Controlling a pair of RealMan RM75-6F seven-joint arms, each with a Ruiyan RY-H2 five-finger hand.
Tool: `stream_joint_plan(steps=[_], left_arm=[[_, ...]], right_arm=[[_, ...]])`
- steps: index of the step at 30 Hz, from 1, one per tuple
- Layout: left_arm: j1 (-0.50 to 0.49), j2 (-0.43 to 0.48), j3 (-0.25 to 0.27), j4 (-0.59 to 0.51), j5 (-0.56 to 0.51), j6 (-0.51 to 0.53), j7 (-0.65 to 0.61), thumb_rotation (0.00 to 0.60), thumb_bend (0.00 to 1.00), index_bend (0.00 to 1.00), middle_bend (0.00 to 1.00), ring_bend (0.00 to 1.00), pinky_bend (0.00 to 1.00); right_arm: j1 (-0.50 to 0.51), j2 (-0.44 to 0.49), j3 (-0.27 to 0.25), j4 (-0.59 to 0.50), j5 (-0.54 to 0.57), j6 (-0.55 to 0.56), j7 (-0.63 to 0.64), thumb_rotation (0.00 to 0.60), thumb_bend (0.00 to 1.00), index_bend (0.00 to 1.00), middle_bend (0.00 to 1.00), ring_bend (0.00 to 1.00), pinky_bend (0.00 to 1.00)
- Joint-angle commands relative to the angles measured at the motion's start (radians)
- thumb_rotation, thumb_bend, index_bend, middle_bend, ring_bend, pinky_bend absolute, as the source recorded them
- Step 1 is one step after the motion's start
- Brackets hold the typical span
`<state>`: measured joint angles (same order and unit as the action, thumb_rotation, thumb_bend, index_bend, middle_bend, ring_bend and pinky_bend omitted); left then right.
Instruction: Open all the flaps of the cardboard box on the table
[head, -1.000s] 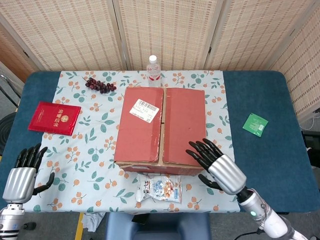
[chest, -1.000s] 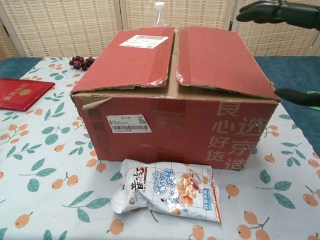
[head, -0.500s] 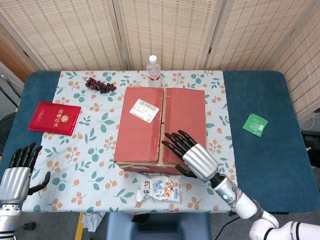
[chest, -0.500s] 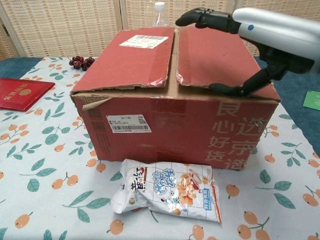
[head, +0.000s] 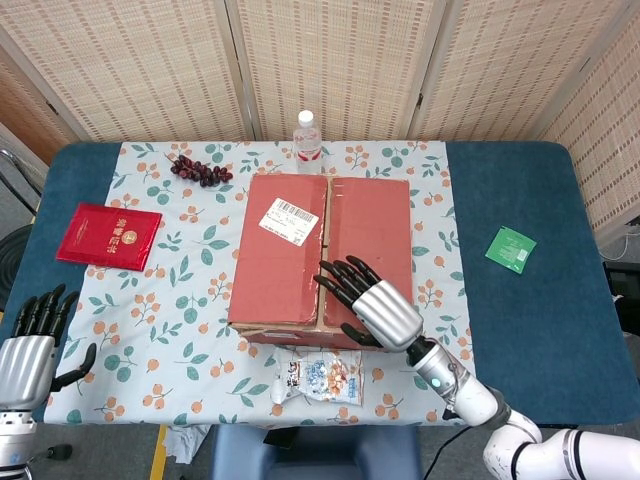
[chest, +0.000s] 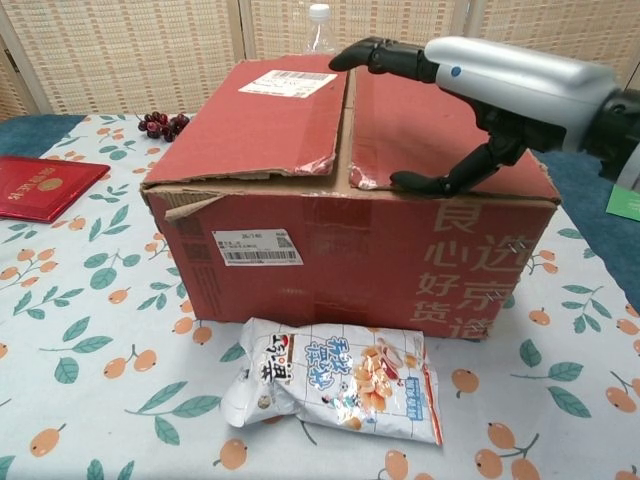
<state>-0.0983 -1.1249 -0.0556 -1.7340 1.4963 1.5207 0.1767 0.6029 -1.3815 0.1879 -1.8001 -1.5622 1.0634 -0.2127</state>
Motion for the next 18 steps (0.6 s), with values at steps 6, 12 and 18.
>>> stream_joint_plan(steps=[6, 12, 18], left_arm=[[-0.001, -0.003, -0.002, -0.001, -0.004, -0.004, 0.01, 0.398, 0.46, 0.0, 0.04, 0.04, 0.0], [-0.001, -0.004, -0.002, -0.002, -0.003, -0.004, 0.018, 0.398, 0.46, 0.0, 0.04, 0.04, 0.0], [0.002, -0.002, -0.001, -0.003, 0.002, 0.002, 0.013, 0.398, 0.46, 0.0, 0.04, 0.04, 0.0]], right_arm=[[-0.002, 0.015, -0.024, -0.011, -0.028, 0.032, 0.012, 0.6, 0.42, 0.0, 0.0, 0.0, 0.0], [0.005, 0.014, -0.033, -0.008, -0.02, 0.029, 0.007, 0.6, 0.42, 0.0, 0.0, 0.0, 0.0], [0.015, 0.002, -0.036, 0.008, -0.004, 0.024, 0.003, 0.6, 0.42, 0.0, 0.0, 0.0, 0.0]])
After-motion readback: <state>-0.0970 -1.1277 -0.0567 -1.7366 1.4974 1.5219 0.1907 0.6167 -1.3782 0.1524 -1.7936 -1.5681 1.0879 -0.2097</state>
